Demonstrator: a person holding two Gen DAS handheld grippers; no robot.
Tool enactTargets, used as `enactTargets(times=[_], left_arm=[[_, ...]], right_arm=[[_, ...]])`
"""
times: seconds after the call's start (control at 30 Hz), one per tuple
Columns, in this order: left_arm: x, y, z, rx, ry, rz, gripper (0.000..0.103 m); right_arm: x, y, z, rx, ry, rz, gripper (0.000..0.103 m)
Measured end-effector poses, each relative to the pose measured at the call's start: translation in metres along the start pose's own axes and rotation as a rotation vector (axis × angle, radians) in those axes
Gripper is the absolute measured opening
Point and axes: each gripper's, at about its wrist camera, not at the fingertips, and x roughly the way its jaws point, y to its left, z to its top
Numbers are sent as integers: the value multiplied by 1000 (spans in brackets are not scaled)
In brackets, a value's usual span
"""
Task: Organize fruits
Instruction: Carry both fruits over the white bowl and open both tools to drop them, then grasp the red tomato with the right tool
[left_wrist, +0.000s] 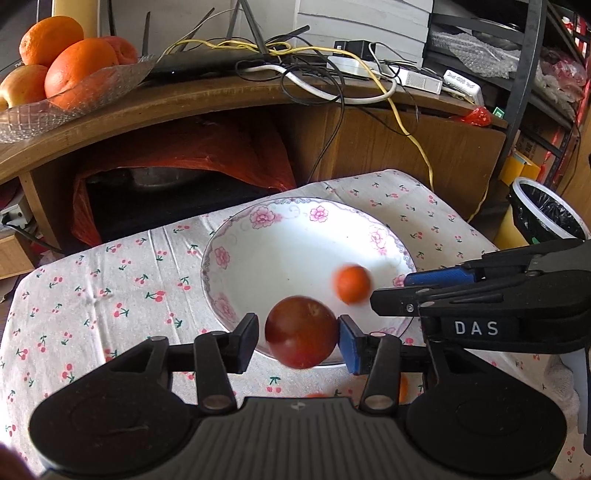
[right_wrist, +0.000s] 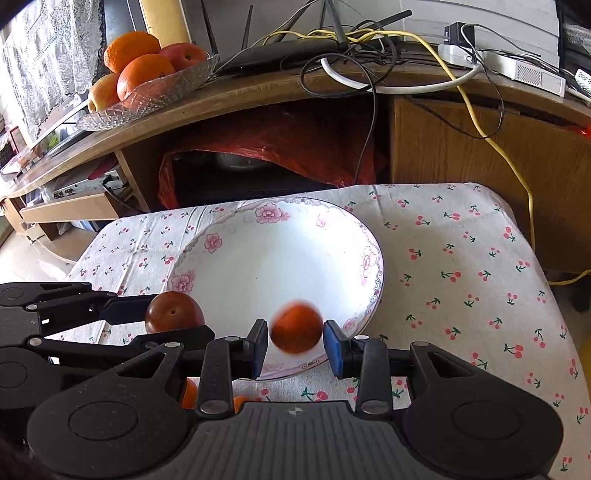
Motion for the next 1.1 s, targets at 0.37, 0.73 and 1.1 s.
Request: enactTargets(times=[0.37, 0.73, 1.1], left_arm=[[-14, 5, -1, 2, -20, 11, 59], [-36, 13, -23, 43, 14, -17, 59], [-53, 22, -50, 113, 59, -48, 59]], right_arm=[[-12, 1, -3, 8, -13, 19, 33], [-26, 9, -23, -30, 26, 66, 33], [-28, 22, -40, -65, 80, 101, 33]])
